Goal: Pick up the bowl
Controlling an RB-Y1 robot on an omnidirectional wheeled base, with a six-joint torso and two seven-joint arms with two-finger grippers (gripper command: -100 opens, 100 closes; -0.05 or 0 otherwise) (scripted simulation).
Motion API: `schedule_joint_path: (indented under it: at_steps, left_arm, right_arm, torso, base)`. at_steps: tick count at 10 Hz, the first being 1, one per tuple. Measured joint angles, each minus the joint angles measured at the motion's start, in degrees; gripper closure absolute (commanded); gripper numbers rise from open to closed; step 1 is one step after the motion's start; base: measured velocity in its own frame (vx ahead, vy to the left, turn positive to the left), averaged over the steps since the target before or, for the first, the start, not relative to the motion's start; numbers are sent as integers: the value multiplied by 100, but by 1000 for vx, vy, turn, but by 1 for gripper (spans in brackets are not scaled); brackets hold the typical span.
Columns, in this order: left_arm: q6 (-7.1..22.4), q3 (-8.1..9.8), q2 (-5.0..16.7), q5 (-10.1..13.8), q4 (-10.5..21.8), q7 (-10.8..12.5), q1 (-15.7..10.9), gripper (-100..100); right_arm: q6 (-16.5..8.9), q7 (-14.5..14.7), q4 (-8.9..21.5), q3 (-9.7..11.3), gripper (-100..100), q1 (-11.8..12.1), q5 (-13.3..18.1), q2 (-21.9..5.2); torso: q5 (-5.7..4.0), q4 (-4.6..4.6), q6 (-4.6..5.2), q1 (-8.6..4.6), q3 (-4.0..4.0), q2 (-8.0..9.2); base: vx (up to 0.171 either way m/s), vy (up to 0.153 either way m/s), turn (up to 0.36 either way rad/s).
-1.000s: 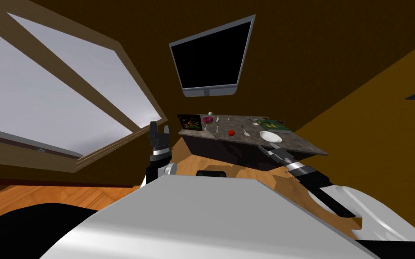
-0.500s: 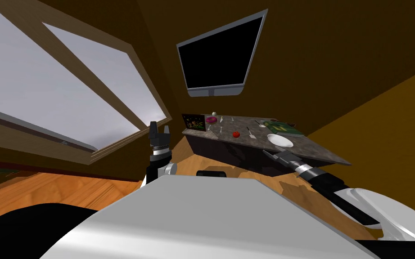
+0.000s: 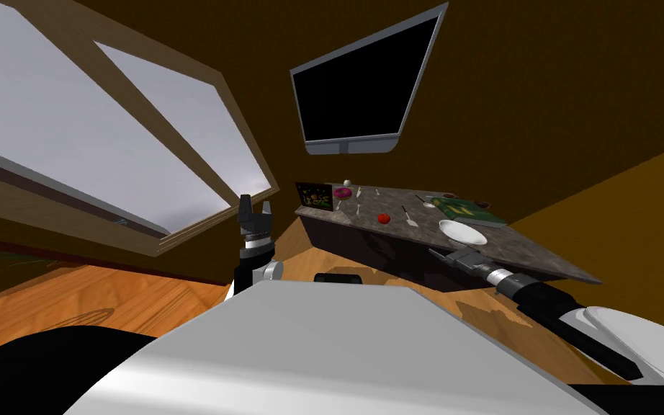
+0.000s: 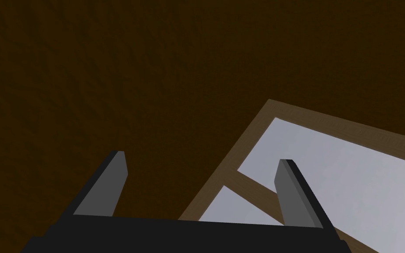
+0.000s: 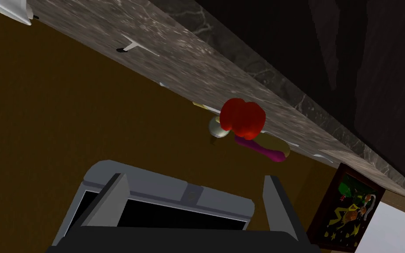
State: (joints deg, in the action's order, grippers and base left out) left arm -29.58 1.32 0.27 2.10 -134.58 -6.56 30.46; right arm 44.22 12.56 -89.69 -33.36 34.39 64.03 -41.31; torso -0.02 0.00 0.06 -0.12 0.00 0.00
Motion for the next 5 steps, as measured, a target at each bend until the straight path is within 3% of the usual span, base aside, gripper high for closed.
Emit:
schedule_joint_path:
  at_steps: [5]
  left_arm:
    - [0, 0, 0, 0, 0, 0, 0, 0]
  right_arm:
    - [183, 111, 581, -142, -100, 44, 789, -490]
  torso:
    - [-1, 0, -1, -5, -1, -2]
  base:
    - [43, -9, 66]
